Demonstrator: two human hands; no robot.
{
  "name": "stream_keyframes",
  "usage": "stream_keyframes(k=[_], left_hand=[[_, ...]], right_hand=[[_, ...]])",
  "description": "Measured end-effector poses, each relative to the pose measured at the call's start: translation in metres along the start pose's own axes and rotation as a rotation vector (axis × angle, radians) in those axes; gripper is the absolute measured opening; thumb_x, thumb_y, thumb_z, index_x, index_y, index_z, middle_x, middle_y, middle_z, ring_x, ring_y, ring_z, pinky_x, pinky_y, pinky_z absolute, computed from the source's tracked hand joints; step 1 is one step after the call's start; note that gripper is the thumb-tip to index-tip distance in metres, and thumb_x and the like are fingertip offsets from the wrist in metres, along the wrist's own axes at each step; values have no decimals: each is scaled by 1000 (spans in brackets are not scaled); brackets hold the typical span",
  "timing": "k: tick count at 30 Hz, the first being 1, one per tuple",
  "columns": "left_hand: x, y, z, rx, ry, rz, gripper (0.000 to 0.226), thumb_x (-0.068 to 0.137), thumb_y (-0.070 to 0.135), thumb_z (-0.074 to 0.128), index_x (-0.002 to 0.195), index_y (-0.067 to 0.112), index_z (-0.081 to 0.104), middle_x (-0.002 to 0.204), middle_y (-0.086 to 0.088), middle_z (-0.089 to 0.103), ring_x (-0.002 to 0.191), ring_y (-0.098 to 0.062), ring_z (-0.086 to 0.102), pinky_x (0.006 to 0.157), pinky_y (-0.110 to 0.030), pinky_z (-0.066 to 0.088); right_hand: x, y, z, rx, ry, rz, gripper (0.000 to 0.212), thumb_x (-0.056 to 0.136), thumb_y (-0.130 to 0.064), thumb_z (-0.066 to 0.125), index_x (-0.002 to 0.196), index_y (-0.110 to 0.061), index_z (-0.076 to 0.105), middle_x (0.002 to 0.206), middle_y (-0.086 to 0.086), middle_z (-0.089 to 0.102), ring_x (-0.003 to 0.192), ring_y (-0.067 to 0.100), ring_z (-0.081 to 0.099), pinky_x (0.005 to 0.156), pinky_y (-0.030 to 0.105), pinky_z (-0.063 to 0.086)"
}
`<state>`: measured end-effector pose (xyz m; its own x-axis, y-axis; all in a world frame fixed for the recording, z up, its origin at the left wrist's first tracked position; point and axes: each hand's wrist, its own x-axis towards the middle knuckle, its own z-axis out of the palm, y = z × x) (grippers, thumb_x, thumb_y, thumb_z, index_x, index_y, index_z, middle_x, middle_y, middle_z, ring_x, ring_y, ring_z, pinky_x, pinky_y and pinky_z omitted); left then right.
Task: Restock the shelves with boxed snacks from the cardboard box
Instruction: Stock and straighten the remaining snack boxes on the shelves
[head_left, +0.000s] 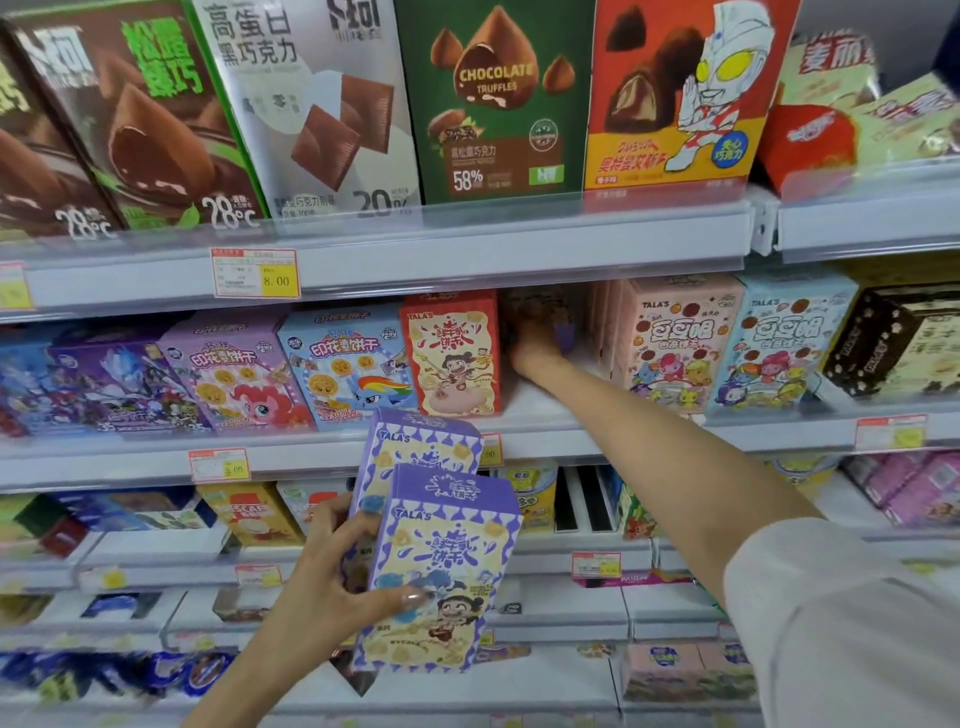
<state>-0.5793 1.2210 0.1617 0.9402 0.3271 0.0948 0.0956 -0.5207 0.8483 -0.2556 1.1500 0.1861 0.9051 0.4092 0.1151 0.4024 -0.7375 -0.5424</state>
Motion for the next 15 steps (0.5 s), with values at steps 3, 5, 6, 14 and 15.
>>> stream_keyframes(k=[3, 5, 6, 14, 15], left_hand=[[4, 4, 3, 3, -12, 6, 69, 30, 85, 68, 94, 62, 54, 110, 39, 34, 108, 17, 40, 74, -13, 48], [5, 7, 4, -6, -11, 1, 65, 34, 82, 70, 94, 64, 54, 113, 33, 35, 108, 17, 40, 75, -10, 47], [5, 9, 5, -15, -8, -2, 60, 37, 80, 71, 93, 65, 54, 116, 29, 36, 108, 17, 41, 75, -9, 47], [13, 14, 8, -47, 4, 49, 63, 32, 84, 68, 88, 59, 59, 117, 16, 40, 104, 12, 47, 72, -5, 45], [13, 14, 8, -52, -2, 53, 62, 32, 84, 69, 88, 59, 59, 116, 17, 40, 105, 12, 46, 72, -4, 45]], right_hand=[[-3, 5, -5, -128, 35, 16, 37, 99, -15, 37, 135, -11, 45, 135, 14, 50, 124, 28, 47, 103, 35, 35], [-6, 8, -10, -212, 33, 21, 38, 99, -14, 36, 136, -9, 43, 136, 14, 49, 126, 28, 46, 104, 35, 35], [-8, 9, -13, -240, 31, 11, 36, 99, -14, 37, 134, -9, 46, 134, 13, 50, 124, 28, 48, 101, 35, 37], [-50, 6, -24, -483, 50, -168, 24, 92, -18, 48, 106, -8, 64, 111, 12, 63, 104, 28, 58, 81, 30, 42], [-56, 7, -22, -497, 91, -181, 24, 92, -22, 48, 103, -9, 65, 110, 12, 64, 103, 29, 57, 85, 32, 41]])
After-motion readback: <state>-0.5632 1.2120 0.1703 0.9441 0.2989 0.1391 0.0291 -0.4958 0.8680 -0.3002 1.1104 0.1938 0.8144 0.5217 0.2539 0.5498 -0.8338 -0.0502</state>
